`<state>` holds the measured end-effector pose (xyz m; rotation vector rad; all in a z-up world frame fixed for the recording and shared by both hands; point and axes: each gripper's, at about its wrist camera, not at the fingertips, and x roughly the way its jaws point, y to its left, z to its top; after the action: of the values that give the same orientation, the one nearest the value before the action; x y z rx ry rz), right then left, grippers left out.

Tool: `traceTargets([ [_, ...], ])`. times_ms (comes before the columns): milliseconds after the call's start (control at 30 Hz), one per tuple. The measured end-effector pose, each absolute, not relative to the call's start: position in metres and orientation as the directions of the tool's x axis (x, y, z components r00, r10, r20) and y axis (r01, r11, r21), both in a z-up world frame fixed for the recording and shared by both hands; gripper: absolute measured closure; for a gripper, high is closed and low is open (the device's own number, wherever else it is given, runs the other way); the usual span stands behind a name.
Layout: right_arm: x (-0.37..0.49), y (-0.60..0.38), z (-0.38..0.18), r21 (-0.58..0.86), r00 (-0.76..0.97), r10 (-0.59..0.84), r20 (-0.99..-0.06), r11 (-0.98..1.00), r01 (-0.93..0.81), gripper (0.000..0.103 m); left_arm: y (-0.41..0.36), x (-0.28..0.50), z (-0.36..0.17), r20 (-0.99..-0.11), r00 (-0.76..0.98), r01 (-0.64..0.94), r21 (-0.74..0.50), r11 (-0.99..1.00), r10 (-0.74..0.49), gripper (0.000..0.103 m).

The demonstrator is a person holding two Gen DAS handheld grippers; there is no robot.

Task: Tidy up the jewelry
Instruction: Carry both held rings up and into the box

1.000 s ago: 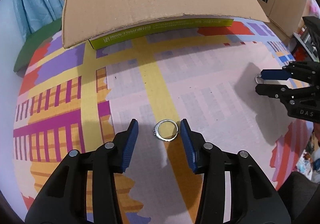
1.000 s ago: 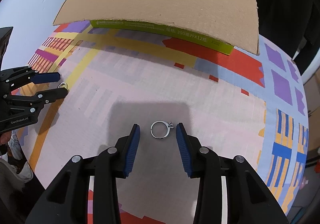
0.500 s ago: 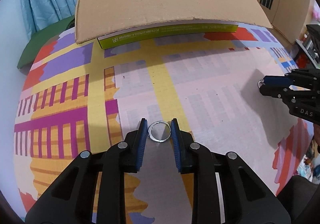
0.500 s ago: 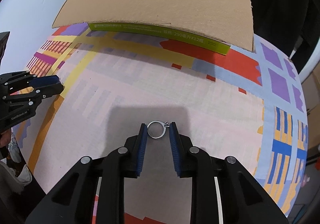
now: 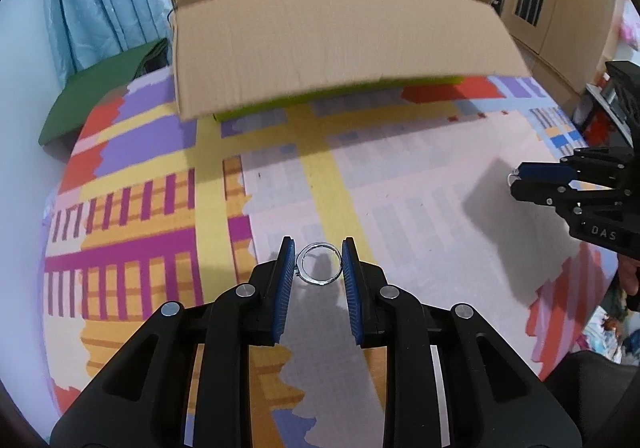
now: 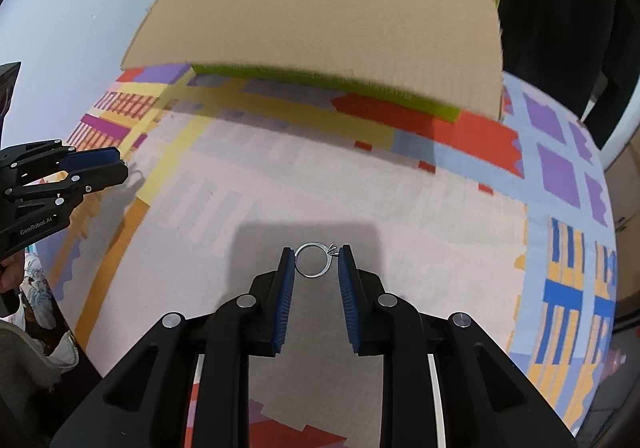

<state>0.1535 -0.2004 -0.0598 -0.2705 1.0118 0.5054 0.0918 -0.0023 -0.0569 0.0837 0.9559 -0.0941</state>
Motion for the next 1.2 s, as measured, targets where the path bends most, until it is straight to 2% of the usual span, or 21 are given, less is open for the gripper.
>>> traceTargets([
  [700, 0.192, -0.185, 0.057, -0.077, 0.574, 0.320, -0.754, 0.824, -0.562, 0.081, -0.024, 0.135, 0.059, -0.693, 0.718, 0.164, 0.076, 0.984, -0.067, 0.080],
  [1200, 0.245, -0.168, 0.077, -0.092, 0.593, 0.330, -0.734, 0.818, -0.568, 0.081, -0.022, 0.205, 0.087, -0.667, 0.744, 0.156, 0.111, 0.982, -0.043, 0.080],
])
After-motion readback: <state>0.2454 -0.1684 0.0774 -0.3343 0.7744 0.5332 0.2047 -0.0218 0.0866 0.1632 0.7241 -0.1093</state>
